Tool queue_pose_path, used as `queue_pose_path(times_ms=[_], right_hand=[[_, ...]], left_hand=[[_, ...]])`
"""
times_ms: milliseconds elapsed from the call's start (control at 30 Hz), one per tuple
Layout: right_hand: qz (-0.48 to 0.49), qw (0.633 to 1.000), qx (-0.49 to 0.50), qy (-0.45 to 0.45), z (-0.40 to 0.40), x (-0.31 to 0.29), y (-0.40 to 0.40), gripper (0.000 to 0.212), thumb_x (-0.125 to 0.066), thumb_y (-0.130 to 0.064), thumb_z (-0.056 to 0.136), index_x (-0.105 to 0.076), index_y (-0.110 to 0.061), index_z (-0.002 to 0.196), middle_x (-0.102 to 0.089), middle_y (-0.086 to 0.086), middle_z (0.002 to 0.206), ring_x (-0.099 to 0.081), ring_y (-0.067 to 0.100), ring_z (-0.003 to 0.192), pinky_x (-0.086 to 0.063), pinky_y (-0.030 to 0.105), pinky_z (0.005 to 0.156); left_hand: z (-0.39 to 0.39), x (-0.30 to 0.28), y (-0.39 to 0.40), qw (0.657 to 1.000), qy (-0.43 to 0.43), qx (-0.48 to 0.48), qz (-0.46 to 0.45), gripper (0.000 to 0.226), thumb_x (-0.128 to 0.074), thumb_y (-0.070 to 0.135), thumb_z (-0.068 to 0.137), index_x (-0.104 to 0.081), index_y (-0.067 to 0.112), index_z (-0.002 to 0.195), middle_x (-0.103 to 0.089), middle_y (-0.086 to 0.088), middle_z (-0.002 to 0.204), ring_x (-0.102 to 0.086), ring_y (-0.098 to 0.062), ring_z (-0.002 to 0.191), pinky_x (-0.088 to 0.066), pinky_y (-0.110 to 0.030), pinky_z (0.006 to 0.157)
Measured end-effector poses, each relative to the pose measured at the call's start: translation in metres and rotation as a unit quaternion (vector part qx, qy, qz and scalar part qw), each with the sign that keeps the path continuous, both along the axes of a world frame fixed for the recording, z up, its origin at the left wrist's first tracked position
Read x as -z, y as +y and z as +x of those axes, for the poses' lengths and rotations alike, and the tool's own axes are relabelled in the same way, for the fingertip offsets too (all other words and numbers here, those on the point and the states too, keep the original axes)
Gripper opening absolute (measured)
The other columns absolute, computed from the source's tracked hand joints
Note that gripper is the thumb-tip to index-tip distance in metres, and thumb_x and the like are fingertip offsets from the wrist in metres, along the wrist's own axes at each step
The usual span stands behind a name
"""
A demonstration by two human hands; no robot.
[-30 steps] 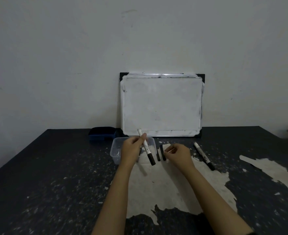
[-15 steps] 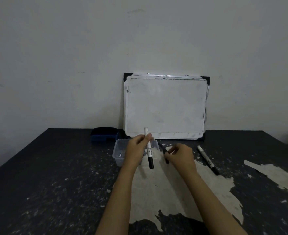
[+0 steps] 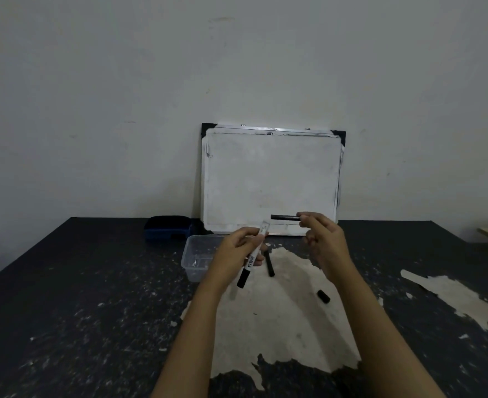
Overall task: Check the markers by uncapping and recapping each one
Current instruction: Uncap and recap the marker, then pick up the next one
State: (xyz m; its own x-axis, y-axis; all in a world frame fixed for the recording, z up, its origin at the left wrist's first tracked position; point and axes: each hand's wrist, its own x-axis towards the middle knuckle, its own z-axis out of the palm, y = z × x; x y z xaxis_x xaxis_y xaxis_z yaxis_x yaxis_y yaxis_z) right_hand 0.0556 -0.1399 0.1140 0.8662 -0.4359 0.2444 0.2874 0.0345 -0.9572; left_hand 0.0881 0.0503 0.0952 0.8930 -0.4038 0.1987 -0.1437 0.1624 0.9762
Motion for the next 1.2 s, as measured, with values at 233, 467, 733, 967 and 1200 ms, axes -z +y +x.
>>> queue_pose_path(times_ms=[233,467,733,967,1200], right_hand=[[-0.084,0.996,-0.011,0.024,-0.003,-0.001,-0.007,0.010,-0.066,-0.012,0.093,-0.075,-0.012,0.091,-0.064,0.004,0.076,-0.046,0.012,0.059,-0.042,0.016,0.048],[-0.201,0.977,-0.054,0.045,-0.005,-0.013,-0.015,0.013,-0.069,-0.011,0.090,-0.075,0.000,0.093,-0.066,0.016,0.079,-0.054,0.010,0.061,-0.044,0.014,0.051],[-0.179,0.981,-0.071,-0.024,-0.009,-0.006,-0.001,0.020,-0.077,-0.012,0.085,-0.069,-0.009,0.104,-0.075,0.007,0.085,-0.052,0.018,0.052,-0.049,0.025,0.049],[-0.246,0.969,-0.013,-0.031,-0.011,0.004,-0.008,0.017,-0.063,-0.025,0.096,-0.079,-0.017,0.098,-0.077,-0.003,0.092,-0.067,0.019,0.075,-0.052,0.028,0.063],[-0.359,0.918,0.016,0.170,-0.030,0.035,-0.046,0.018,-0.078,-0.031,0.084,-0.077,-0.014,0.092,-0.074,0.002,0.084,-0.068,0.011,0.077,-0.047,0.014,0.060]], left_hand=[[0.000,0.003,0.002,0.998,-0.035,-0.012,0.058,0.013,-0.058,0.020,0.095,-0.066,0.017,0.104,-0.070,-0.010,0.089,-0.063,-0.021,0.074,-0.056,-0.028,0.068],[0.002,0.004,0.003,0.989,-0.047,0.025,0.138,0.017,-0.059,0.022,0.094,-0.066,0.022,0.109,-0.074,-0.006,0.093,-0.067,-0.015,0.074,-0.058,-0.024,0.068],[-0.004,0.011,-0.013,0.996,0.047,0.063,0.029,0.028,-0.058,0.022,0.095,-0.064,0.008,0.118,-0.070,-0.010,0.091,-0.066,-0.016,0.069,-0.057,-0.028,0.069],[-0.007,0.012,-0.021,0.993,0.086,0.076,-0.032,0.030,-0.054,0.022,0.097,-0.062,0.006,0.121,-0.069,-0.009,0.090,-0.065,-0.018,0.071,-0.057,-0.028,0.069],[-0.015,0.020,-0.037,0.987,0.113,0.105,-0.055,0.023,-0.051,0.022,0.098,-0.066,0.010,0.111,-0.066,-0.009,0.088,-0.066,-0.018,0.068,-0.060,-0.032,0.071]])
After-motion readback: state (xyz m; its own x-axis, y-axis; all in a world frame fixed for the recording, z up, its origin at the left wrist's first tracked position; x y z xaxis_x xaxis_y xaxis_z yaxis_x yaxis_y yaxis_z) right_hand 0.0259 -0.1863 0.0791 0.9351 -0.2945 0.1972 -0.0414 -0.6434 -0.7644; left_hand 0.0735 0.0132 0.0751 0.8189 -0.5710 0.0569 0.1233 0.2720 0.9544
